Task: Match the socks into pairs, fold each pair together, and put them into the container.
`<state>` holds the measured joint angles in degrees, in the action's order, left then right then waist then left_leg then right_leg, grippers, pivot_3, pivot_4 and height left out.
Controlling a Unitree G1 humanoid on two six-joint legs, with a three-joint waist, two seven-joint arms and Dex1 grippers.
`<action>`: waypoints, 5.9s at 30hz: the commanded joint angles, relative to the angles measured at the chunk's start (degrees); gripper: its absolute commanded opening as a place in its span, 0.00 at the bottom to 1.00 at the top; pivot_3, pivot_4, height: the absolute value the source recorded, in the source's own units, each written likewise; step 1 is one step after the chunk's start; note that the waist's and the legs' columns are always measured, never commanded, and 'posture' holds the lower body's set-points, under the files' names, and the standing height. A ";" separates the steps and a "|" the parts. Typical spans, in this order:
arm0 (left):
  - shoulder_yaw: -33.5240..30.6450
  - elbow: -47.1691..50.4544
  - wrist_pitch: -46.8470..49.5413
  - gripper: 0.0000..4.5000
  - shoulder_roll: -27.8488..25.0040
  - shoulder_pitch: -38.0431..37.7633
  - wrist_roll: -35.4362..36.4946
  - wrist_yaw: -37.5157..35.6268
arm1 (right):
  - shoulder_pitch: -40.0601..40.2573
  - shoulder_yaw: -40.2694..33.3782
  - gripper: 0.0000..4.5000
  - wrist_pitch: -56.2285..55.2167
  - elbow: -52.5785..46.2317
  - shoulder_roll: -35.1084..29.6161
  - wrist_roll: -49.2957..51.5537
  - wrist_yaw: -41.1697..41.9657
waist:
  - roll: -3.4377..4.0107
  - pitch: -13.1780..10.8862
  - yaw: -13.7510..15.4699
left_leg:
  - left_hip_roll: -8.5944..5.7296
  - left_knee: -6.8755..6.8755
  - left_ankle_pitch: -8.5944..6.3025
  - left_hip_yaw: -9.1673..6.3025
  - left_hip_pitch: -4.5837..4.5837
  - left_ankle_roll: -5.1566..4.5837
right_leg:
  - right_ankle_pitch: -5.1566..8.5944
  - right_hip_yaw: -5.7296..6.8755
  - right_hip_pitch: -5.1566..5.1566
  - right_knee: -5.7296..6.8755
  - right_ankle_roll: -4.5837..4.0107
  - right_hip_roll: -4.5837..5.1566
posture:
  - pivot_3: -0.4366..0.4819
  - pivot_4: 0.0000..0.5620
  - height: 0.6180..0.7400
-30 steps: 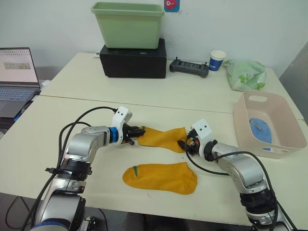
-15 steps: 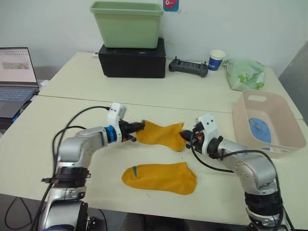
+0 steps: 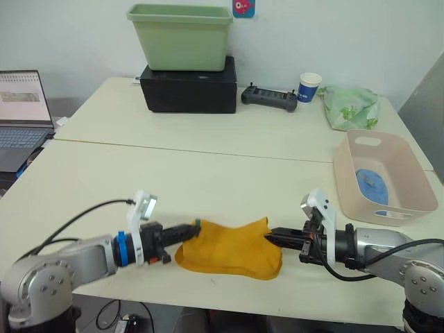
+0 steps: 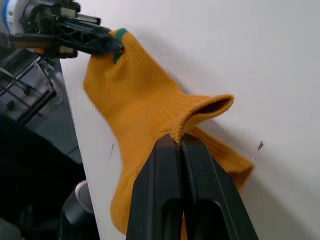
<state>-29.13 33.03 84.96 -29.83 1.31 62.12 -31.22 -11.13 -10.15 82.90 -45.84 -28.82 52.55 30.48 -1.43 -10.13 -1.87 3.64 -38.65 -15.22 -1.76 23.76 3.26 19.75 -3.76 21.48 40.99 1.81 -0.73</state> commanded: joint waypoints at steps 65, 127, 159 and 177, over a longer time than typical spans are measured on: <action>41.67 -13.74 -53.70 0.00 -15.22 -2.46 -39.78 -20.94 | 10.63 31.46 0.01 -48.91 15.61 -14.11 -39.79 6.97 | -0.13 0.00 0.25 | -0.04 0.55 0.06 0.38 -0.47 0.09 | 0.00 -0.08 -0.15 -0.17 -0.01 0.01 | 0.48 0.27 0.64; 47.98 -19.18 -70.24 0.00 -12.22 6.92 -51.28 -31.67 | 24.19 23.66 0.78 -51.59 10.01 -1.37 -40.14 -0.92 | -0.19 0.09 -0.04 | 0.02 0.68 0.05 0.46 -0.83 0.07 | 0.02 -0.27 -0.29 -0.05 0.00 -0.16 | 0.48 0.27 0.64; 55.18 -31.85 -68.25 0.00 3.32 22.14 -54.11 -30.40 | 11.74 8.52 0.00 -33.76 -0.38 -7.61 -16.92 4.51 | -0.17 0.11 -0.04 | -0.05 0.61 0.06 0.39 -0.76 0.05 | 0.00 -0.22 -0.33 -0.03 -0.02 -0.18 | 0.48 0.27 0.64; 47.02 -22.46 -66.93 0.00 -9.87 11.48 -52.77 -30.74 | -6.41 20.49 0.00 -13.00 8.04 1.76 -9.54 -3.22 | -0.18 0.04 0.17 | 0.00 0.63 0.06 0.40 -0.72 0.05 | 0.00 -0.20 -0.24 -0.05 -0.02 -0.14 | 0.48 0.27 0.64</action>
<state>17.01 11.83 18.75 -39.83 13.69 11.10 -62.64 -16.68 9.50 69.00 -37.50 -27.72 42.05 28.16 -1.61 -10.09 -1.69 3.64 -38.02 -15.16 -1.36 23.03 3.31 19.75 -3.96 21.24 40.96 1.79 -0.87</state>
